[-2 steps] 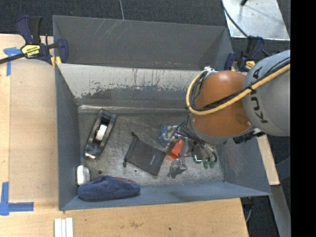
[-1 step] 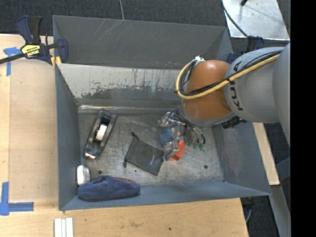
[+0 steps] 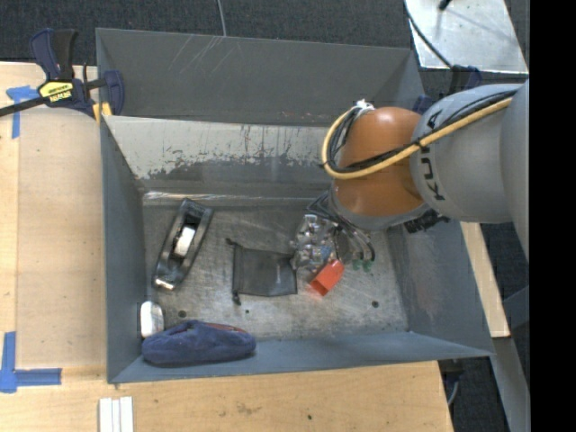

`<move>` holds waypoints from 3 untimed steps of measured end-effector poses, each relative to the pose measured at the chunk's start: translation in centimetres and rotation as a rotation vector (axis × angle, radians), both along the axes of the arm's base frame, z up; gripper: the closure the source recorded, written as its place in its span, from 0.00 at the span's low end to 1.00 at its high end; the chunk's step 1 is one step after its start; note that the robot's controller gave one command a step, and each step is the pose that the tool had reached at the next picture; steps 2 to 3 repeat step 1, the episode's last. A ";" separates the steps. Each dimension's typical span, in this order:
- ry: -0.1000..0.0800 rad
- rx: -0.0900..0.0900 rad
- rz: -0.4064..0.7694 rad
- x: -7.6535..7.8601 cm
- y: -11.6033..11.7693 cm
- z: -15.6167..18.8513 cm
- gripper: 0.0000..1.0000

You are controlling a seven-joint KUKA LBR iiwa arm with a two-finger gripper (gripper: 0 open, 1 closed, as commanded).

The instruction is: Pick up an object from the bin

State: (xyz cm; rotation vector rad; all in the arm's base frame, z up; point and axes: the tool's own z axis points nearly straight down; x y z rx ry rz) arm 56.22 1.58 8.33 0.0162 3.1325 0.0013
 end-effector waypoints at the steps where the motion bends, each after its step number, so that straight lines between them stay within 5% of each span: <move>1: -0.004 -0.002 0.123 -0.3 -0.6 13.6 1.00; 3: -0.004 -0.002 0.123 -0.3 -0.6 13.6 1.00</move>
Offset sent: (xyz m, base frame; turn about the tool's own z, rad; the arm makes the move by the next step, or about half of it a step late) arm -0.0055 -0.0053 0.1306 -0.1236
